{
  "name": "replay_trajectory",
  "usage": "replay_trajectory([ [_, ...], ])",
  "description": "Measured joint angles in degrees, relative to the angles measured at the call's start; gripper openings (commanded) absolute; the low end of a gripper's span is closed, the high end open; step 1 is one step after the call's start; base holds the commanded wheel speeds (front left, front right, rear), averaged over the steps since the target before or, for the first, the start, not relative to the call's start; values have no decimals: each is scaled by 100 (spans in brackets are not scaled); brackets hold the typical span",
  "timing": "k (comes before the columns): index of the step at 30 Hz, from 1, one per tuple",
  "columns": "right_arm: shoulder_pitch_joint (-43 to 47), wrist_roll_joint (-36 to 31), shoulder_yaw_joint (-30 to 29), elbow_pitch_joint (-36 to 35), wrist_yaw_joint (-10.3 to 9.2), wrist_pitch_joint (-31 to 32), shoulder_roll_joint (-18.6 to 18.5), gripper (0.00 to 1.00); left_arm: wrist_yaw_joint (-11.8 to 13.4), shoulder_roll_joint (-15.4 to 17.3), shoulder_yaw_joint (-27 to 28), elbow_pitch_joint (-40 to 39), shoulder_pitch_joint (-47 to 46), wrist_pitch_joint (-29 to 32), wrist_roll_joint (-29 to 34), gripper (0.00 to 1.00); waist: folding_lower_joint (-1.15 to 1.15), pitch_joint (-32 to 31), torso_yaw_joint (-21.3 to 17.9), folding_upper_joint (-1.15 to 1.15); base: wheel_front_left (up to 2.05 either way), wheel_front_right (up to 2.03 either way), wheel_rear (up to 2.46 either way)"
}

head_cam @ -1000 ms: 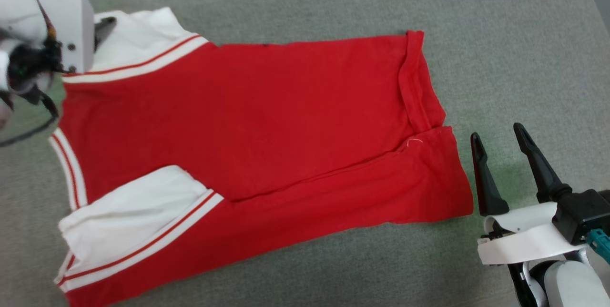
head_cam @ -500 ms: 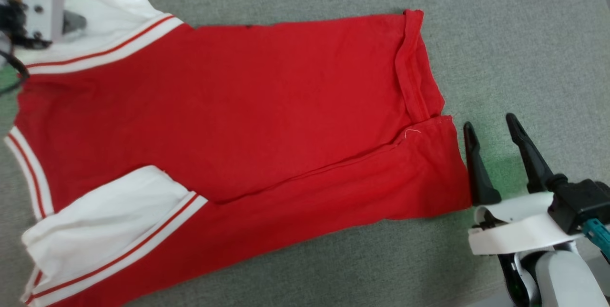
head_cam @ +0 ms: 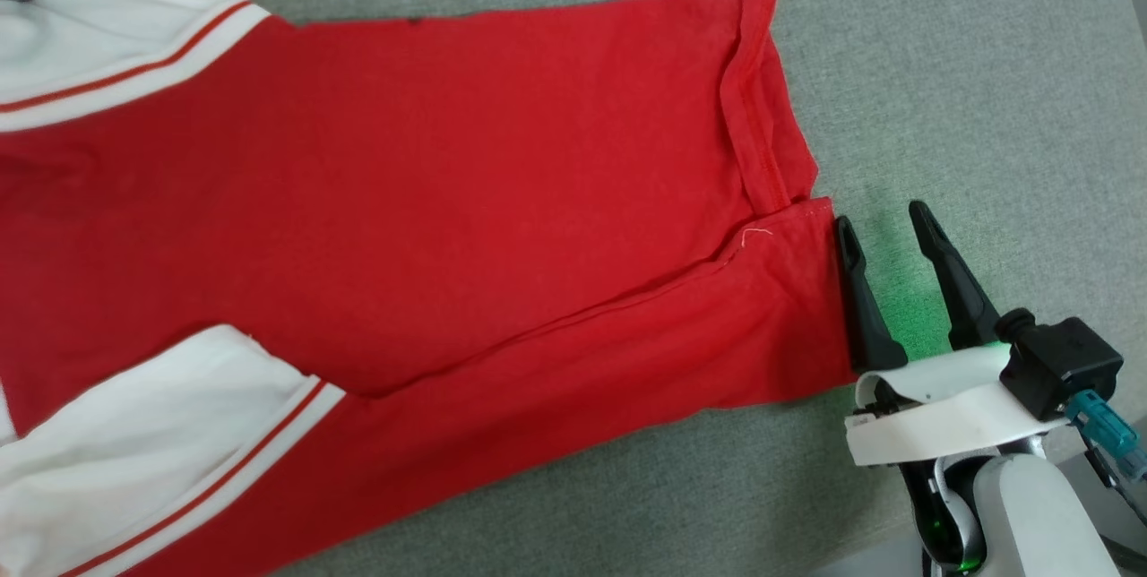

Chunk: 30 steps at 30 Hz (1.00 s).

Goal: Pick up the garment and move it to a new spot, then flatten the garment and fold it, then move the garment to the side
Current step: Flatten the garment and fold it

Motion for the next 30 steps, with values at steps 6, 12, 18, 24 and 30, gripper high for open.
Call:
replay_trajectory([
  [6,-42,79,-20,56,0,0,37,100,271,40,65,-135,-7,133,-110,0,0,125,-78,0,0,0,0],
  [12,-212,402,-8,146,0,63,46,100,258,-10,109,-303,138,-75,-160,0,0,43,23,0,0,0,0],
  [18,-788,909,82,-86,0,927,-255,100,234,-74,147,-313,310,-338,-216,0,0,-119,146,0,0,0,0],
  [24,-1658,1149,304,-220,0,2414,-617,100,133,-198,163,-282,370,-492,-263,0,0,-171,289,0,0,0,0],
  [30,-2614,1112,380,223,0,3964,-672,100,81,-386,204,-223,321,-569,-312,0,0,-109,418,0,0,0,0],
])
